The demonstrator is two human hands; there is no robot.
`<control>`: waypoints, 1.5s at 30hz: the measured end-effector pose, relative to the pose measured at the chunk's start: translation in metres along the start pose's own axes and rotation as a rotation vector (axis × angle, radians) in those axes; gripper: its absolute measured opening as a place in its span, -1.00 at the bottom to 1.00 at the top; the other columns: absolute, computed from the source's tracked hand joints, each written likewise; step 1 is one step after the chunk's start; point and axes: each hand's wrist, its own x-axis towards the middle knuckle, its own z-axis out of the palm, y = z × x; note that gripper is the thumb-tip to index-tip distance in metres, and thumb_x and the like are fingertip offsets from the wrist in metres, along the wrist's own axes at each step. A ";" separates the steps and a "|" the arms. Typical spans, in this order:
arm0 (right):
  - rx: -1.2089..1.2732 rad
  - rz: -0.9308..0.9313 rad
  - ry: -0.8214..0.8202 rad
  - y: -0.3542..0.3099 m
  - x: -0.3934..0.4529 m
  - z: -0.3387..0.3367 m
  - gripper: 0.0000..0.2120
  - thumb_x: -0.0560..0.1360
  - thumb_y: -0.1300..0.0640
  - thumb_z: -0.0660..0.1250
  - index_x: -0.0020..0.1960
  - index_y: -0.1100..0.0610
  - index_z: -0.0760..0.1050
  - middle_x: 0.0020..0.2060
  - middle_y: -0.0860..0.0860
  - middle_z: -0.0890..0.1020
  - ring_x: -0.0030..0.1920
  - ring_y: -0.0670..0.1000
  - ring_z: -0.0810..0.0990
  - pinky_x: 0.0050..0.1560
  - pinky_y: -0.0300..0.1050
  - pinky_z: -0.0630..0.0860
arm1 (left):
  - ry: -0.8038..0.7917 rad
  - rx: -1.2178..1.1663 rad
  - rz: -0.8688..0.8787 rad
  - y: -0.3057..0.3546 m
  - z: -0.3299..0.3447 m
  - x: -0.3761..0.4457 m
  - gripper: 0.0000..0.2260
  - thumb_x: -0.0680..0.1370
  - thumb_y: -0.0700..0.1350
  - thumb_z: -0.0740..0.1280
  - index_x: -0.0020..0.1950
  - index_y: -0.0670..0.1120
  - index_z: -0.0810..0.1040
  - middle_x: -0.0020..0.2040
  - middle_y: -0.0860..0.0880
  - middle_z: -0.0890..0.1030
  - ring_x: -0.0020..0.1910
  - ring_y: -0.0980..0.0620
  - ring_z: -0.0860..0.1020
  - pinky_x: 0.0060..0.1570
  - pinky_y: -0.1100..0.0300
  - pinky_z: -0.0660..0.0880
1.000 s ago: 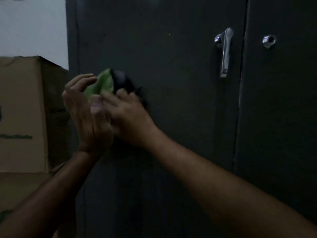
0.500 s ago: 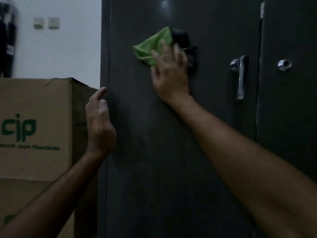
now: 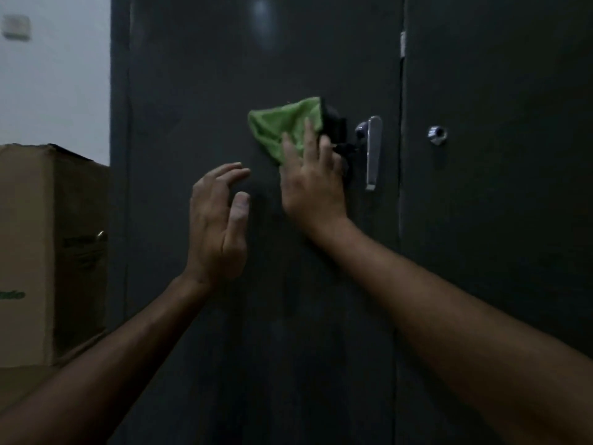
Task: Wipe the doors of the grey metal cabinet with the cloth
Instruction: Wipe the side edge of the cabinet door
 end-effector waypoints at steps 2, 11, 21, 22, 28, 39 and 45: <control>0.011 -0.265 -0.035 0.019 -0.070 0.000 -0.50 0.64 0.03 0.19 0.56 0.11 0.32 0.57 0.29 0.22 0.44 0.35 0.35 0.34 0.19 0.28 | -0.044 -0.037 0.033 0.019 0.019 -0.006 -0.61 0.71 -0.01 0.10 0.41 -0.17 0.51 0.42 -0.09 0.50 0.45 -0.02 0.41 0.43 -0.02 0.35; -0.116 -0.385 -0.088 0.203 -0.144 -0.029 -0.54 0.67 -0.06 0.17 0.53 0.02 0.39 0.57 0.09 0.31 0.50 0.21 0.37 0.48 0.31 0.24 | -0.202 0.045 0.203 0.063 0.110 0.001 -0.42 0.61 0.08 0.32 0.56 -0.18 0.37 0.59 -0.19 0.31 0.58 -0.14 0.27 0.55 -0.14 0.25; 0.020 0.106 -0.029 0.215 -0.093 -0.031 -0.55 0.54 -0.08 0.28 0.37 0.06 0.53 0.46 0.22 0.38 0.21 0.31 0.43 0.16 0.18 0.43 | -0.087 0.033 0.153 0.081 0.167 0.095 -0.45 0.68 -0.08 0.23 0.64 -0.23 0.24 0.64 -0.19 0.26 0.66 -0.17 0.16 0.63 -0.10 0.14; 0.044 0.013 -0.047 0.192 -0.092 -0.027 -0.56 0.52 -0.08 0.32 0.36 0.04 0.54 0.44 0.21 0.40 0.19 0.29 0.44 0.12 0.16 0.44 | -0.096 0.015 0.132 0.083 0.172 0.097 -0.46 0.67 -0.11 0.22 0.63 -0.24 0.24 0.63 -0.20 0.27 0.65 -0.16 0.18 0.63 -0.08 0.15; 0.099 0.200 0.003 0.146 -0.126 -0.015 -0.61 0.54 -0.02 0.33 0.33 0.08 0.56 0.33 0.24 0.44 0.07 0.24 0.46 0.03 0.14 0.47 | -0.072 -0.033 0.126 0.085 0.184 0.101 -0.51 0.61 -0.24 0.19 0.55 -0.30 0.32 0.46 -0.25 0.37 0.42 -0.06 0.38 0.42 0.12 0.40; 0.012 0.272 -0.041 0.142 -0.082 -0.021 -0.57 0.52 0.00 0.33 0.37 0.03 0.50 0.35 0.20 0.40 0.12 0.21 0.46 0.03 0.14 0.47 | -0.142 -0.066 0.160 0.074 0.174 0.105 -0.51 0.62 -0.20 0.23 0.57 -0.24 0.32 0.45 -0.22 0.37 0.42 -0.07 0.40 0.41 -0.08 0.43; 0.034 0.181 -0.110 0.133 -0.184 -0.028 -0.58 0.52 -0.01 0.25 0.34 0.06 0.54 0.28 0.17 0.40 0.05 0.22 0.50 -0.05 0.12 0.51 | -0.183 -0.071 0.154 0.079 0.166 0.108 -0.51 0.60 -0.20 0.26 0.54 -0.24 0.35 0.42 -0.22 0.39 0.38 -0.11 0.42 0.38 -0.07 0.44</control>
